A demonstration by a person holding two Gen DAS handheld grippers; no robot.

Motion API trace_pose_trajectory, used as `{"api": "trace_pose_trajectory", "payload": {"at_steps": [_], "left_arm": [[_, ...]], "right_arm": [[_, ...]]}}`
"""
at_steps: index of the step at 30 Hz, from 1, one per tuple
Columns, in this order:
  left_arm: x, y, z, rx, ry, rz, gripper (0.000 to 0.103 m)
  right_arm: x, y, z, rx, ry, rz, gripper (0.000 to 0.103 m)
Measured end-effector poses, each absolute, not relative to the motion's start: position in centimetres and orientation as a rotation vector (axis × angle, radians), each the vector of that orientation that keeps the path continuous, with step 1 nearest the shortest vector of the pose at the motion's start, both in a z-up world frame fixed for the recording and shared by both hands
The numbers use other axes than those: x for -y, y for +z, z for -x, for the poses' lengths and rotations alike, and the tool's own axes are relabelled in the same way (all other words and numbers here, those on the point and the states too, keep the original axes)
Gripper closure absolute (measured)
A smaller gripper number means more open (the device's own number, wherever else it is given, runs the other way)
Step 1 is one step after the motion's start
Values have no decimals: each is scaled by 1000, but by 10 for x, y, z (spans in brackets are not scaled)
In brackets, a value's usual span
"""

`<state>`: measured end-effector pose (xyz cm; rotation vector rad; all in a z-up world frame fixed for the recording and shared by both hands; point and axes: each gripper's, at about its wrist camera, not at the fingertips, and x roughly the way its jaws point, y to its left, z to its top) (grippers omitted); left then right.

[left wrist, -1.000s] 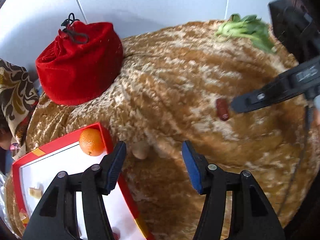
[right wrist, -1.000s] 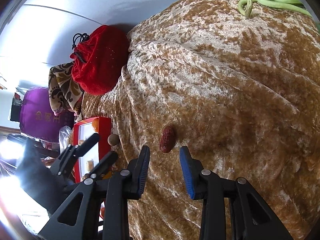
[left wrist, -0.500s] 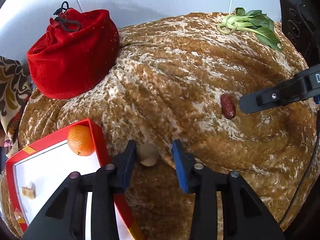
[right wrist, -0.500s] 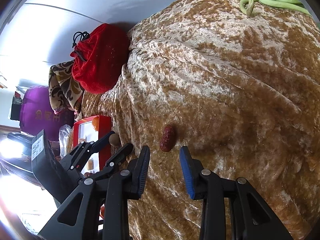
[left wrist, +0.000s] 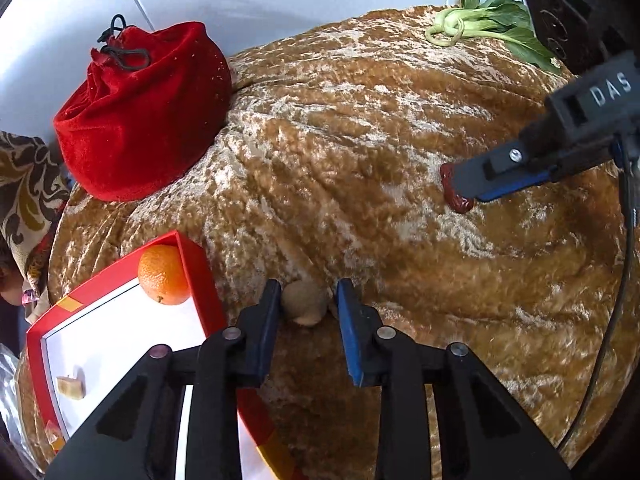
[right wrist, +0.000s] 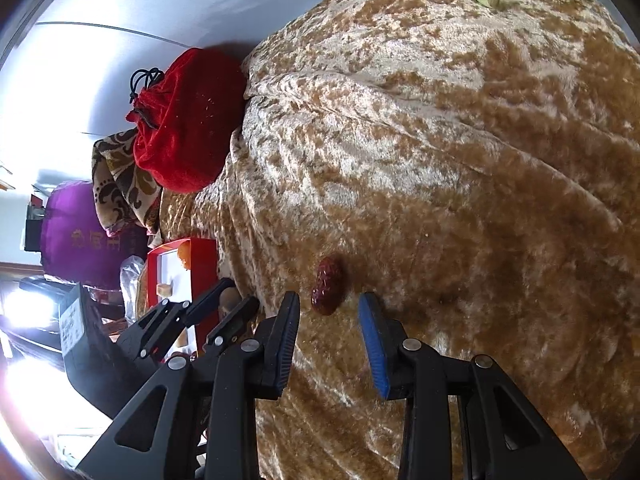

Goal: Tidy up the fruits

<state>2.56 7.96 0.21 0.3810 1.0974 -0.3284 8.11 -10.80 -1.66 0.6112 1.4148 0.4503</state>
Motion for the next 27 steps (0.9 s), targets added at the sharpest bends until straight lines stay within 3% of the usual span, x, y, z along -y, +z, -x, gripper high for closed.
{"api": "trace_pose_trajectory", "payload": {"at_steps": [3,9,13,15,20,27], "left_arm": [[-86,3,-25,-1100,-307,-369,68],[-88,1,-19,-1097,-312,-391,67],[-89,0,-19,-1095,-305,-367,67],[-88,0,-21,-1095,-299,-363,68],[-80,0,-27,-1099,-302,-348,80],[-83,1,-21,-1099,-295,-350,83]], "right_arm": [[101,-16,-84,-1402,455,-604,69],[87,-18,-85,-1404,424,-549,70],[86,-20,-83,-1400,395,-502,85],[87,-21,-82,-1401,397,-504,86],[83,-15,-79,-1383,399,-468,86],[73,1,-74,-1351,446,-452,86]]}}
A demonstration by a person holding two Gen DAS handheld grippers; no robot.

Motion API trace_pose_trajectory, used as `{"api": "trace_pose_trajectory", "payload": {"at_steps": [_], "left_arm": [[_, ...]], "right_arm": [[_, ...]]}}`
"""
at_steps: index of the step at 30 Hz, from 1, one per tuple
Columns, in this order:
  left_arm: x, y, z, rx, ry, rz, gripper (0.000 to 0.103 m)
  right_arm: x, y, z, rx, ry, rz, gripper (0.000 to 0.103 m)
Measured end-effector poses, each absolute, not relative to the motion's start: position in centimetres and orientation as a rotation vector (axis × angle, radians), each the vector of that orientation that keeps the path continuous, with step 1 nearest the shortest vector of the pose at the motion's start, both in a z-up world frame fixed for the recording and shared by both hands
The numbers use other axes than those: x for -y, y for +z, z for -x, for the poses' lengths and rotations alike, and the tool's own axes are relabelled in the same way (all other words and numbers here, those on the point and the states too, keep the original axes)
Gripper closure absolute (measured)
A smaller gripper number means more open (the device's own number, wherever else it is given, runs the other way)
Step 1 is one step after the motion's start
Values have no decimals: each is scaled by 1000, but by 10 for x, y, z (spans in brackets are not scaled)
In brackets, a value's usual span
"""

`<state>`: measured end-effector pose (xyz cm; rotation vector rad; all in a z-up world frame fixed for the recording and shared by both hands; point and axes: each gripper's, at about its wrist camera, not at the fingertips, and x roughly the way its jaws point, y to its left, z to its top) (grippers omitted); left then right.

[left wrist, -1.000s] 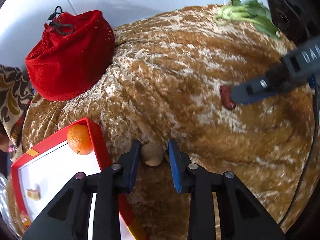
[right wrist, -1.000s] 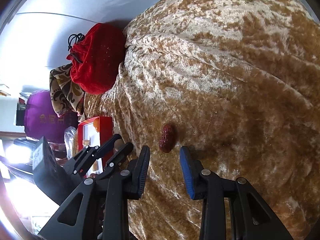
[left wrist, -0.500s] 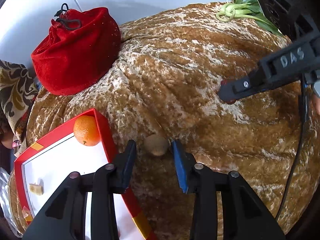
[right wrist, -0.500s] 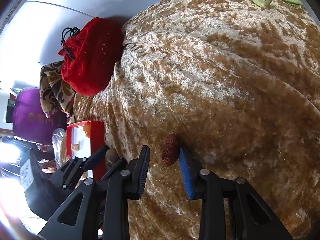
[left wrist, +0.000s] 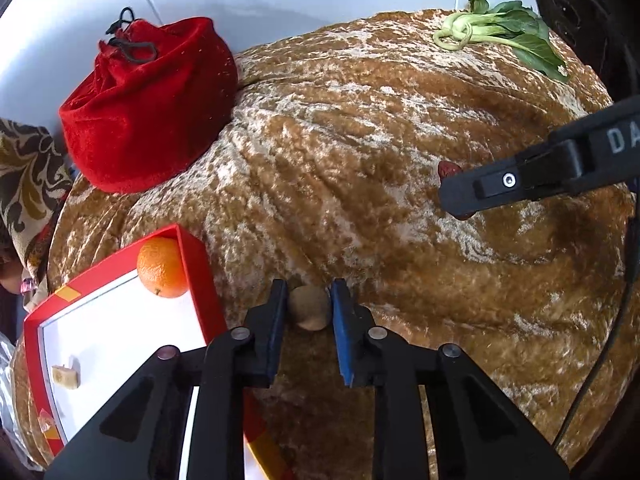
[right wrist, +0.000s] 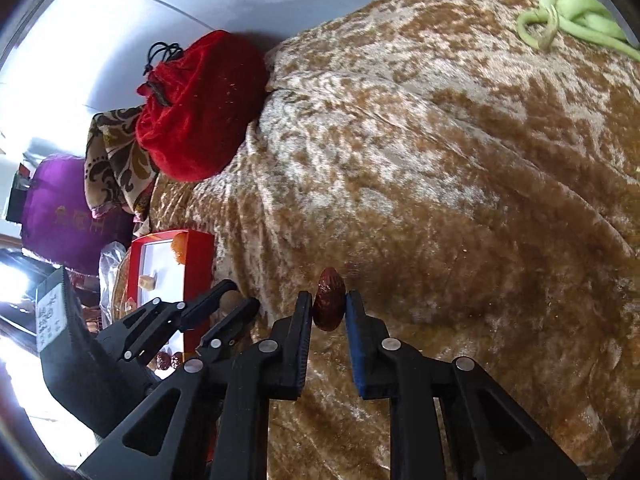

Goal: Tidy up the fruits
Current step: 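Carry the date and nut into the tray and open both tools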

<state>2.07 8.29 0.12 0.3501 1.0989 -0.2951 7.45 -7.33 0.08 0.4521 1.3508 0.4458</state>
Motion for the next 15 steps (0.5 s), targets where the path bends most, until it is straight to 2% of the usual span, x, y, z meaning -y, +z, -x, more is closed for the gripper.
{"api": "trace_pose_trajectory", "payload": {"at_steps": [10,15], "left_arm": [[-102,40,17,-1000,-194,-301,83],[-138,73,58,-922,-54,-204,83]], "right_arm": [[39,22,-62,-1296,547,-388,86],[4,34,-46,-1268,645,-335,86]]}}
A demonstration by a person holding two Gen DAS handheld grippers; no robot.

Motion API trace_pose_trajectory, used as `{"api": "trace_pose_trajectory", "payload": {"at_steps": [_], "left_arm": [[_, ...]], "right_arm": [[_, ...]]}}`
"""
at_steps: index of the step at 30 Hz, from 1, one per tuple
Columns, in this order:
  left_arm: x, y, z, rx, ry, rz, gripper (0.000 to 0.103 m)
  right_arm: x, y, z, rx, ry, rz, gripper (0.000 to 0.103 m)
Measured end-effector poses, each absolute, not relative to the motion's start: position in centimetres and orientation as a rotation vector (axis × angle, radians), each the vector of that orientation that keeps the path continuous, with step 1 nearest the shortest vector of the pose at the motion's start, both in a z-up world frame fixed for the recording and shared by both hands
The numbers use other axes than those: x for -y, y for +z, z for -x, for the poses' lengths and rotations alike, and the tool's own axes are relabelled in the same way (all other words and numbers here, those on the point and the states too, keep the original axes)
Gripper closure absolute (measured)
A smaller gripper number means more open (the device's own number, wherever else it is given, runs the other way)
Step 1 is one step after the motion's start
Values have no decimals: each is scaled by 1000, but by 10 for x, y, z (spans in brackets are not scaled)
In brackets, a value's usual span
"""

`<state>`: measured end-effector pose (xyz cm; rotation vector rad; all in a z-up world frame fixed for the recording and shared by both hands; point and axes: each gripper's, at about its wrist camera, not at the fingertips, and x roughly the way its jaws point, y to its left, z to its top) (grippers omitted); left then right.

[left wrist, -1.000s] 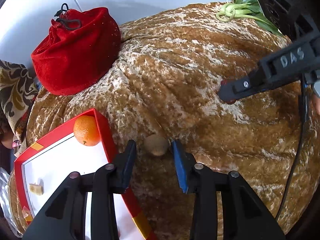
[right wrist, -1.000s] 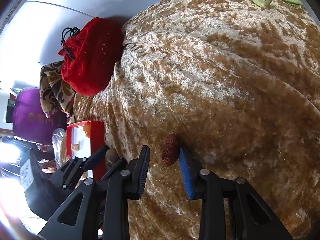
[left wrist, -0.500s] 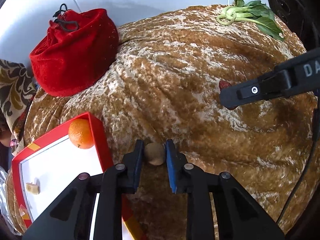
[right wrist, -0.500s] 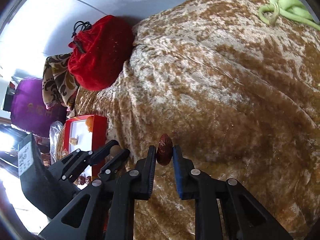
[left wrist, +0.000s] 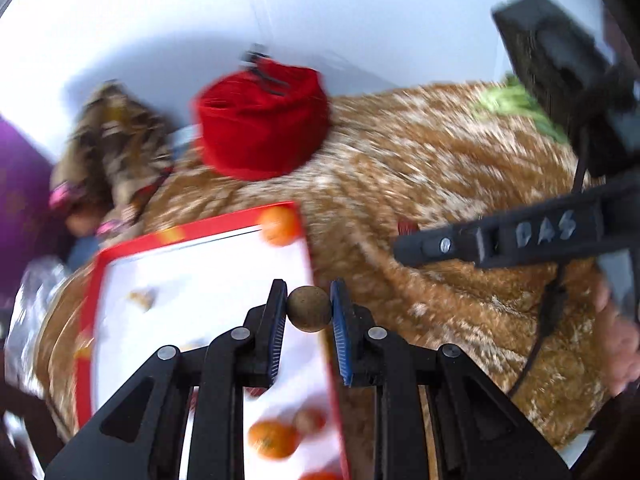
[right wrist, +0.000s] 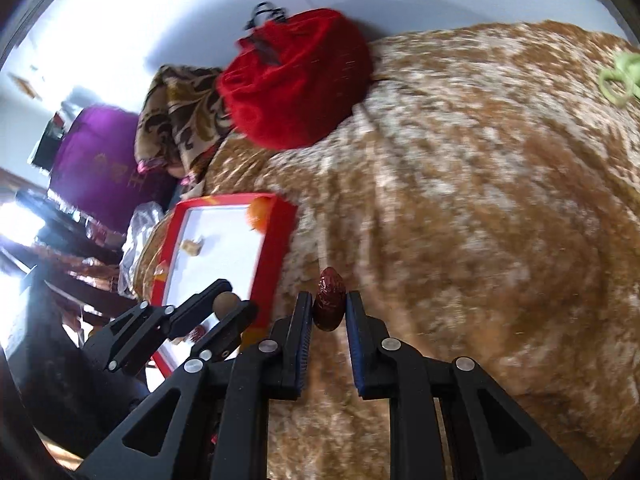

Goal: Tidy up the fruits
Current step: 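Carry the date and nut into the tray and open both tools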

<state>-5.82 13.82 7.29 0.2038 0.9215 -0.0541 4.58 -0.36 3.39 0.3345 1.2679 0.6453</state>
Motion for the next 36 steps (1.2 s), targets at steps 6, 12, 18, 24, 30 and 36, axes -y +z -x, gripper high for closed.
{"api": "trace_pose_trajectory", "payload": {"at_steps": [6,12,18,24,30,36], "left_arm": [[-188,85,95,-888,146,-117,83],[-221,67,108,-967,253,-51,83],[-236,49,113,-1023,334,-33,83],[-239,52,120,-997,416,-52,83],[-232,59,121,-959,447,-85,83],[-227,61,122,-944,456,-101,83]], "right_arm": [[-45,56,-6,-1204,791,-238,86],[-82,63,34,-1165,908,-147,86],[-101,48,51,-1185,903,-65,86],[-103,44,56,-1157,895,-24,86],[-108,39,57,-1139,878,17,86],[-109,37,58,-1133,872,33,84]]}}
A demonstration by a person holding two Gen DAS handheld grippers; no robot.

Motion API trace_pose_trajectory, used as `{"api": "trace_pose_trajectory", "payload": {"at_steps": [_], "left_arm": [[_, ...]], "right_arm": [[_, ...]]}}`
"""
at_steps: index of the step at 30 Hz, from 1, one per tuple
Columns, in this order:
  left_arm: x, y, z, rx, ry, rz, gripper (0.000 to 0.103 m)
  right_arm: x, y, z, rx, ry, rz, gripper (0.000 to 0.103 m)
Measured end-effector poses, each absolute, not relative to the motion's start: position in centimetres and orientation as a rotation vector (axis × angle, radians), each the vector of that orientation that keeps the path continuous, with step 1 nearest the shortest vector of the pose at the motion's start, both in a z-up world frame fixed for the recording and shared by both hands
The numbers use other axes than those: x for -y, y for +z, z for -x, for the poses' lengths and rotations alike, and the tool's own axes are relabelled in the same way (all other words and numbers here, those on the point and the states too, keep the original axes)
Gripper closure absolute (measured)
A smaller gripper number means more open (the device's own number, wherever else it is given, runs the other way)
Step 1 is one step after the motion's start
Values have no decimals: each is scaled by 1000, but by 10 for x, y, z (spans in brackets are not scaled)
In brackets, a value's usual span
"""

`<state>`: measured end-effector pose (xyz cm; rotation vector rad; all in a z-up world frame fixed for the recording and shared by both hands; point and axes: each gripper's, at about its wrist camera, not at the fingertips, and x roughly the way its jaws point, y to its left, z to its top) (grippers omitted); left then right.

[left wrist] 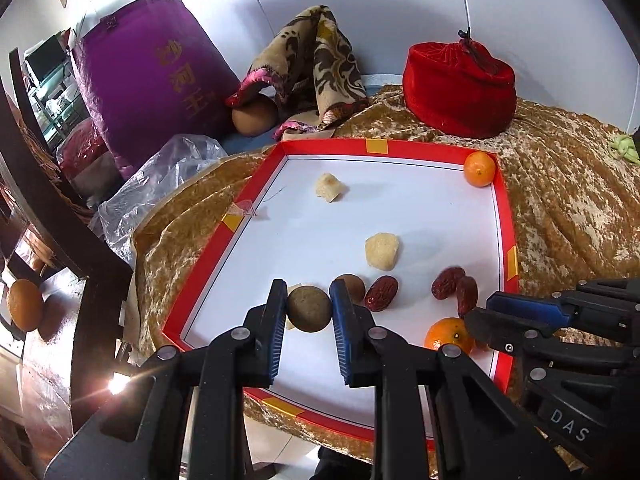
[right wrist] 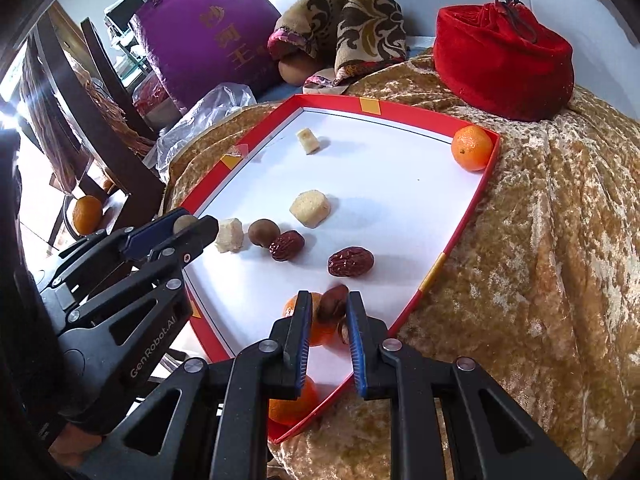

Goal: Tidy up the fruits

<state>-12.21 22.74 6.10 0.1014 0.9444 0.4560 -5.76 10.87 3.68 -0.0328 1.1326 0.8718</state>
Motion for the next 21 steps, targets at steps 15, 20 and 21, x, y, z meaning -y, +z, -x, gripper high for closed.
{"api": "trace_pose_trajectory", "payload": {"at_steps": [15,20,21], "left_arm": [[-221,78,137,-850,500,-114,82],[-216,92,152,-766,522,-90,37],[-215,98,156,-736,523,-84,36]], "right_arm": [[-96,56,60,-1069,852,9,82],[-84,70,71,-1022,837,15,79],[-81,74,74,-1007,835,18,76]]}}
